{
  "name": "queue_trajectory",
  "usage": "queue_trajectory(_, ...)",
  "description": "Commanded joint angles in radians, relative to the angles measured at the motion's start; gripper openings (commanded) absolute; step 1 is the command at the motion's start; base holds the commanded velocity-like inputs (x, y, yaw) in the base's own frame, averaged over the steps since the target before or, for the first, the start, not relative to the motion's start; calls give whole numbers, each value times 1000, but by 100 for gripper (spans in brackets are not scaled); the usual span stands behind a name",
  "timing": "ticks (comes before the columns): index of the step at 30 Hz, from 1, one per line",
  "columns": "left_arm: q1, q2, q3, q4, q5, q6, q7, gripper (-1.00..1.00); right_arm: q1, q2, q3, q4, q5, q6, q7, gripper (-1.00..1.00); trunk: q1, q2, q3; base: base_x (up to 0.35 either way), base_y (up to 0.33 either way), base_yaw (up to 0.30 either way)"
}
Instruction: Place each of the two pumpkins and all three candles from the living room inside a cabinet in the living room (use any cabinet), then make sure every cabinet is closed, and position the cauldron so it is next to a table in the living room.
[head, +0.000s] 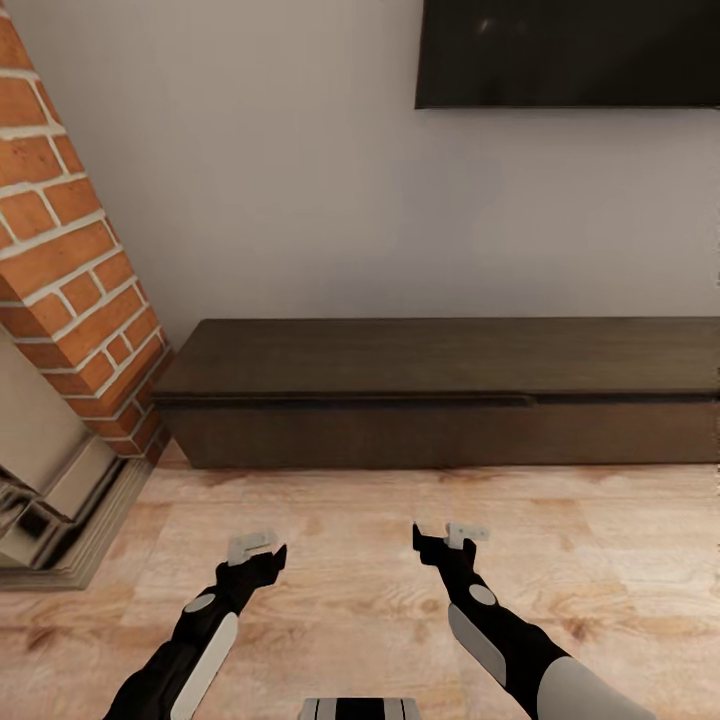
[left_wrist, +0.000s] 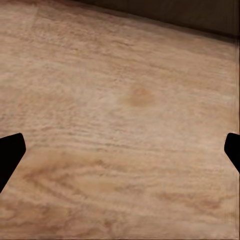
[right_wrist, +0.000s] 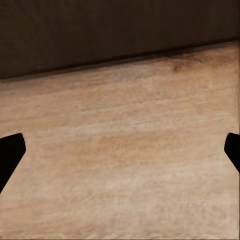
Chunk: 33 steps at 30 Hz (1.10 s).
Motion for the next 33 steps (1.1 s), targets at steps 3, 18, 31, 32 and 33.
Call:
queue_trajectory(3,0,5,-3,-55,16,14,9,100,-1,-1,8,-1,-9,5,-6,100,-1,0,-1,-208,0,0)
queue_trajectory(18,1,4,179,-402,219,721,2,100,-3,0,-68,-25,-13,473,-7,100,-1,0,3,-16,0,0)
queue_trajectory(31,1,12,174,-402,295,741,10,100,-5,0,-99,-53,-15,503,-5,100,-7,3,53,0,0,0)
queue_trajectory(32,1,13,174,-400,296,741,10,100,-5,1,-99,-53,-15,503,0,100,-8,3,57,0,0,0)
queue_trajectory(33,1,12,175,-399,296,741,10,100,-5,1,-99,-53,-14,503,11,100,-8,3,61,0,0,0)
